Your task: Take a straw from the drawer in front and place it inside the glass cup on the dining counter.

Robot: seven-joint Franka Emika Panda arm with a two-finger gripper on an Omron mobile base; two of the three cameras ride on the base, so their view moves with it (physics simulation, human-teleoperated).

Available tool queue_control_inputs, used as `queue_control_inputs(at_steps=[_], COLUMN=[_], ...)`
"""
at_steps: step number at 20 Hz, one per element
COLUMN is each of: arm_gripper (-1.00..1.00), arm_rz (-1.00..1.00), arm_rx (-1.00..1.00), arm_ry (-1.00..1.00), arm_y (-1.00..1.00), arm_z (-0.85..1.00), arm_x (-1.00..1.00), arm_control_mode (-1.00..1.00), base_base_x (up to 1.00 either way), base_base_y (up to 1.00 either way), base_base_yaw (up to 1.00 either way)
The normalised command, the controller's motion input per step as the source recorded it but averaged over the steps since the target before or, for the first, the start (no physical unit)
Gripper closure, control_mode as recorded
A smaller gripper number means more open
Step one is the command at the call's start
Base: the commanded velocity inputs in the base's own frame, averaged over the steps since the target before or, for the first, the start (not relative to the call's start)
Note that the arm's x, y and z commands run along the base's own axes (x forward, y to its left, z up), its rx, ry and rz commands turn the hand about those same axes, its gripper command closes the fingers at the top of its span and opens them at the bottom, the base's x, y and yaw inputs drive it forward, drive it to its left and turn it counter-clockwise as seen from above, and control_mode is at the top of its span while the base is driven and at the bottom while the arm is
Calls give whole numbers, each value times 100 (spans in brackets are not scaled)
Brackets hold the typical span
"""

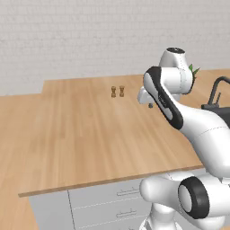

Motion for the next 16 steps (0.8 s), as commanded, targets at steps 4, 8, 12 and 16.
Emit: queue_control_inputs(at_steps=[4, 8, 12, 16], arm_gripper=[-100, -100, -100, -100], arm_rz=[0, 0, 0, 0], arm_rx=[0, 0, 0, 0], arm_ry=[0, 0, 0, 0], arm_y=[0, 0, 0, 0], arm_z=[0, 0, 0, 0], arm_x=[0, 0, 0, 0], arm_control_mode=[100, 100, 100, 100], base_base_x=[-4, -74, -37, -1], base_base_y=[0, 29, 79, 88], base_base_yaw=[0, 0, -19, -56])
